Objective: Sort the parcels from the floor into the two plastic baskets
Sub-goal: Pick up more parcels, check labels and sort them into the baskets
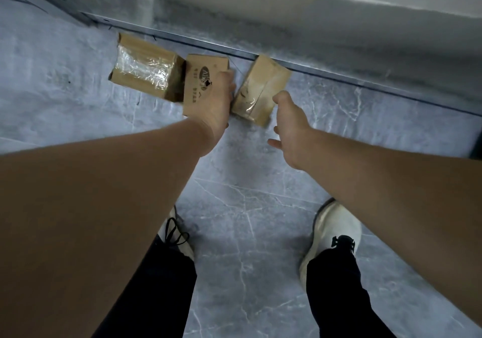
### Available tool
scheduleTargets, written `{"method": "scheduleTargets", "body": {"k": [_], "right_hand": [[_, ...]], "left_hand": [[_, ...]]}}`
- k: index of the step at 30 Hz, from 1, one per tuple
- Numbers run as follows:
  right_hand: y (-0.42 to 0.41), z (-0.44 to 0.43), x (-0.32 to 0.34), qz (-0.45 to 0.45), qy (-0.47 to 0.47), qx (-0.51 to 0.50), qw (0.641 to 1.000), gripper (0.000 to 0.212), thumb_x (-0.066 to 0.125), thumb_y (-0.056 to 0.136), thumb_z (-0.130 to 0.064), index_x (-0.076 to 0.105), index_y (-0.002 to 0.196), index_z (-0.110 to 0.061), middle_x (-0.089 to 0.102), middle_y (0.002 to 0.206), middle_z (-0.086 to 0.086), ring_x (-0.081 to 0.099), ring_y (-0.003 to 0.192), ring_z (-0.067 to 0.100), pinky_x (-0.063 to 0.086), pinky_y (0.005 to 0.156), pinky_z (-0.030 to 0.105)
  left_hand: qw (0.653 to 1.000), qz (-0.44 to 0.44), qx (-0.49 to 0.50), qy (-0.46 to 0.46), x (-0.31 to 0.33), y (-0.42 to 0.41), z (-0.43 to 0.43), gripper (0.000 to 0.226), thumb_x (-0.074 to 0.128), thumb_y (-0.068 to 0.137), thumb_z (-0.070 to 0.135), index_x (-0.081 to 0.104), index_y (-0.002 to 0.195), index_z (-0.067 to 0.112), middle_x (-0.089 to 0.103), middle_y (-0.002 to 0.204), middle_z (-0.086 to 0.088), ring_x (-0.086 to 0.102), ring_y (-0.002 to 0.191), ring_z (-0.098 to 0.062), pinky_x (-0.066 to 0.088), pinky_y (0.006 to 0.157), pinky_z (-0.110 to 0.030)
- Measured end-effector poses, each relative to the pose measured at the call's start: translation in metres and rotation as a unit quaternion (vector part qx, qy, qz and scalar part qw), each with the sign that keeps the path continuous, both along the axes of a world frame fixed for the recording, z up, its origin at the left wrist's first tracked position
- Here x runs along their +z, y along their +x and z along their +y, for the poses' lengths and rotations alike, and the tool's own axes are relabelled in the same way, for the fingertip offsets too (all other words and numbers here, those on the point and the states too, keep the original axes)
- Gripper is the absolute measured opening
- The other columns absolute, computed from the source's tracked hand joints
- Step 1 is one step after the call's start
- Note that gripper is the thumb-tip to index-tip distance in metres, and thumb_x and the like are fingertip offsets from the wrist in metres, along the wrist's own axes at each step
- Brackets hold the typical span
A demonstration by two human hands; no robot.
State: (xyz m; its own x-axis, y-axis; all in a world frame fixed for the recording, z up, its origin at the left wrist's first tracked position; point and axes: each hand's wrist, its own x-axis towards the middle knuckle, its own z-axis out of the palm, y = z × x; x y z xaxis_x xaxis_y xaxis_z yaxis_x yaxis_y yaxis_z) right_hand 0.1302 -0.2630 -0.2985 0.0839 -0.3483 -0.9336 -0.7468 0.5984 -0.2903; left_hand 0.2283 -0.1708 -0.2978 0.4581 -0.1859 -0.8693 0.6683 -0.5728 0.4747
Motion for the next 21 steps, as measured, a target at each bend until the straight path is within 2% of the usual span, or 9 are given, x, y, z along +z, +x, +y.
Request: {"method": "scheduleTargets", "body": {"k": [2, 3, 6, 11, 13, 15, 17, 19, 21], "right_hand": [[-0.003, 0.001, -0.009, -0.006, 0.012, -0.026, 1.000, 0.028, 0.043, 0.109, -0.045, 0.058, 0.100, -0.023, 0.052, 0.093, -0.005, 0.064, 0.109, 0.021, 0.049, 0.116, 0.051], [-0.004, 0.002, -0.012, -0.021, 0.019, -0.040, 0.999, 0.028, 0.043, 0.109, -0.044, 0.059, 0.097, -0.025, 0.058, 0.097, -0.004, 0.064, 0.107, 0.022, 0.049, 0.113, 0.048], [-0.010, 0.007, -0.017, -0.064, 0.035, -0.073, 0.995, 0.028, 0.042, 0.108, -0.040, 0.065, 0.115, -0.024, 0.069, 0.122, -0.003, 0.062, 0.117, 0.022, 0.051, 0.103, 0.043], [-0.019, 0.014, -0.016, -0.078, -0.010, -0.089, 0.993, 0.022, 0.039, 0.106, -0.029, 0.058, 0.098, -0.020, 0.059, 0.103, 0.000, 0.051, 0.096, 0.017, 0.044, 0.088, 0.040], [-0.024, 0.016, -0.011, -0.090, -0.011, -0.118, 0.989, 0.023, 0.040, 0.105, -0.027, 0.058, 0.103, -0.012, 0.055, 0.101, 0.004, 0.049, 0.095, 0.020, 0.048, 0.092, 0.043], [-0.030, 0.016, -0.005, -0.091, -0.009, -0.139, 0.986, 0.040, 0.041, 0.106, -0.024, 0.062, 0.119, 0.007, 0.053, 0.098, 0.007, 0.047, 0.093, 0.021, 0.052, 0.107, 0.056], [-0.035, 0.016, 0.001, -0.097, -0.026, -0.131, 0.986, 0.045, 0.042, 0.108, -0.023, 0.058, 0.133, 0.011, 0.055, 0.086, 0.003, 0.049, 0.087, 0.018, 0.049, 0.113, 0.055], [-0.039, 0.017, 0.009, -0.103, -0.039, -0.134, 0.985, 0.039, 0.045, 0.108, -0.025, 0.070, 0.112, 0.005, 0.059, 0.073, -0.009, 0.053, 0.081, 0.011, 0.051, 0.112, 0.049], [-0.043, 0.018, 0.014, -0.104, -0.049, -0.139, 0.984, 0.035, 0.048, 0.109, -0.028, 0.068, 0.087, -0.010, 0.063, 0.063, -0.022, 0.059, 0.082, 0.006, 0.050, 0.112, 0.048]], "left_hand": [[1.000, 0.002, 0.003, -0.003, -0.010, -0.002, -0.001, 0.035, 0.042, 0.098, 0.055, 0.066, 0.105, 0.031, 0.067, 0.117, 0.007, 0.061, 0.112, -0.016, 0.047, 0.104, -0.047], [1.000, 0.004, 0.002, -0.006, -0.013, -0.004, -0.001, 0.036, 0.041, 0.100, 0.054, 0.065, 0.110, 0.030, 0.067, 0.117, 0.007, 0.061, 0.112, -0.016, 0.047, 0.104, -0.046], [1.000, 0.003, 0.007, -0.018, -0.015, -0.011, -0.002, 0.042, 0.038, 0.103, 0.051, 0.064, 0.124, 0.025, 0.066, 0.121, 0.005, 0.060, 0.115, -0.018, 0.046, 0.106, -0.047], [0.999, 0.024, 0.033, -0.033, -0.009, -0.018, -0.003, 0.052, 0.039, 0.102, 0.052, 0.059, 0.137, 0.020, 0.063, 0.132, 0.001, 0.059, 0.121, -0.019, 0.042, 0.112, -0.048], [0.998, 0.034, 0.036, -0.036, -0.005, -0.021, -0.004, 0.054, 0.040, 0.101, 0.054, 0.060, 0.137, 0.018, 0.066, 0.123, -0.001, 0.061, 0.118, -0.020, 0.042, 0.113, -0.047], [0.997, 0.045, 0.038, -0.040, 0.001, -0.023, -0.003, 0.054, 0.041, 0.101, 0.055, 0.061, 0.134, 0.017, 0.066, 0.113, -0.003, 0.063, 0.110, -0.021, 0.045, 0.112, -0.044], [0.997, 0.055, 0.028, -0.045, 0.007, -0.026, -0.003, 0.053, 0.040, 0.101, 0.056, 0.065, 0.129, 0.018, 0.066, 0.105, -0.003, 0.064, 0.103, -0.021, 0.048, 0.109, -0.044], [0.997, 0.061, 0.017, -0.047, 0.015, -0.030, -0.001, 0.053, 0.038, 0.101, 0.058, 0.067, 0.125, 0.020, 0.065, 0.105, -0.005, 0.064, 0.103, -0.023, 0.049, 0.107, -0.045], [0.996, 0.068, 0.024, -0.042, 0.023, -0.033, 0.002, 0.053, 0.037, 0.101, 0.057, 0.068, 0.123, 0.021, 0.063, 0.104, -0.005, 0.064, 0.105, -0.027, 0.051, 0.105, -0.044]]}}
